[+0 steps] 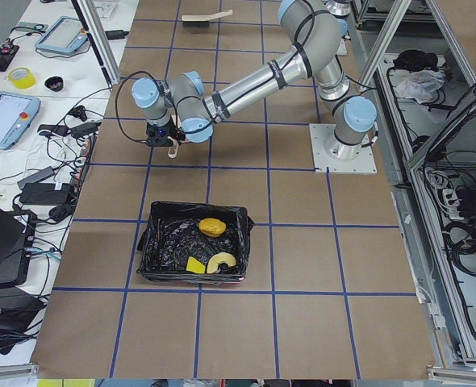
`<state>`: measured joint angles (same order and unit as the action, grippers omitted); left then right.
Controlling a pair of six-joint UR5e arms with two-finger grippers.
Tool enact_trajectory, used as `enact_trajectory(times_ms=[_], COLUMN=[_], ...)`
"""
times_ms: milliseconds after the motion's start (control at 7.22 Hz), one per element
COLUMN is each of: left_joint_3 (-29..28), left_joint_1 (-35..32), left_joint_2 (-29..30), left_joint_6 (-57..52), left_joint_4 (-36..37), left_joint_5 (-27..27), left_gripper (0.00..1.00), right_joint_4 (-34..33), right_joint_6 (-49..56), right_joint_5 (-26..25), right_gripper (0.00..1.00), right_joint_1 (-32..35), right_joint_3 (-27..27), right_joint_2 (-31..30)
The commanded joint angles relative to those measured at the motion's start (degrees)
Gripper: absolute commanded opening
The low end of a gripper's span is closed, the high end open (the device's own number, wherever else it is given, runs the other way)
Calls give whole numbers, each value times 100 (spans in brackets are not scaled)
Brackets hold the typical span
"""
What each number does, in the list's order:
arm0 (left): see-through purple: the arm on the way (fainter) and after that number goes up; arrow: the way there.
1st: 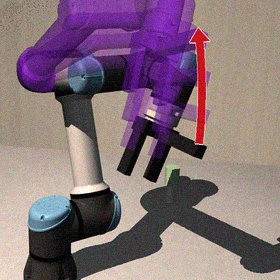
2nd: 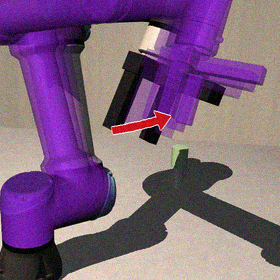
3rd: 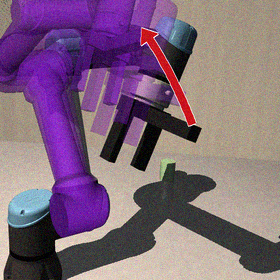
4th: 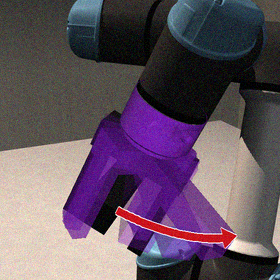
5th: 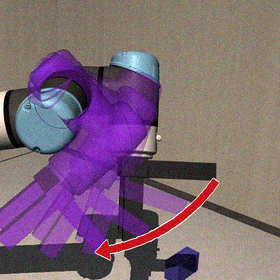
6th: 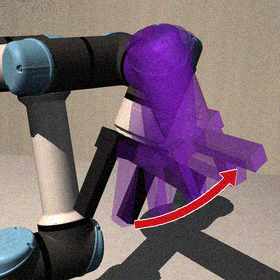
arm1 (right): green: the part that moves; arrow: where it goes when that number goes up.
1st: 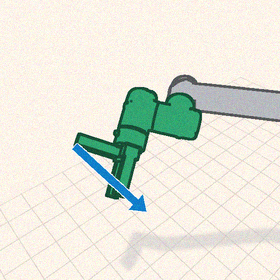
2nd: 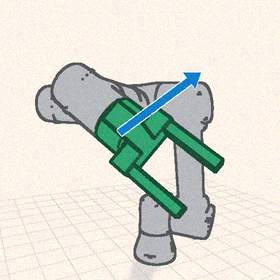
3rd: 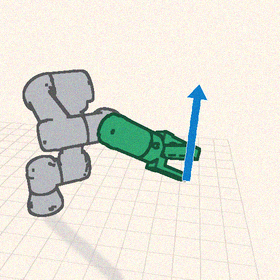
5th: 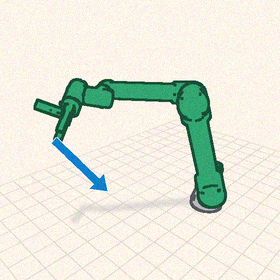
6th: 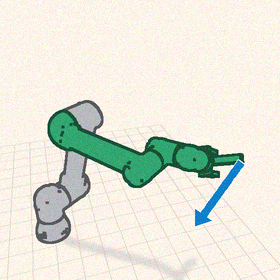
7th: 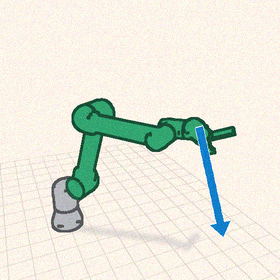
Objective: Sweep and dump trash into bin
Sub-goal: 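Lower the dustpan onto the table with the left gripper, then open the left gripper and lift it off the dustpan handle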
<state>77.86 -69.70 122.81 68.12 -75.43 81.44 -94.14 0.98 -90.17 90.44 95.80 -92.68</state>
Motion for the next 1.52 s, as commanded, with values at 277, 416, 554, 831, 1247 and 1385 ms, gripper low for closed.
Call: enact_trajectory(times_ms=[277, 416, 554, 831, 1247, 1385], left_joint_3=[-104, -226, -323, -464, -464, -412], left_joint_1=[-122, -236, -281, -334, -737, -895], left_joint_2=[-537, -678, -801, -1003, -1565, -1628], left_joint_6=[-18, -44, -70, -777, -3089, -3746], left_joint_4=[-51, -42, -60, -103, 2, 2], left_joint_5=[363, 381, 746, 1039, 1717, 1665], left_gripper=[93, 100, 100, 100, 100, 100], right_joint_4=[36, 45, 45, 45, 45, 45], right_joint_6=[7, 7, -1, 7, -1, -1], right_joint_5=[-1, -1, 8, 17, 17, 17], right_gripper=[100, 100, 100, 100, 100, 100], right_joint_1=[0, 0, 0, 0, 0, 0], right_joint_3=[0, 0, 0, 0, 0, 0], right_joint_2=[4, 4, -5, 4, 4, 4])
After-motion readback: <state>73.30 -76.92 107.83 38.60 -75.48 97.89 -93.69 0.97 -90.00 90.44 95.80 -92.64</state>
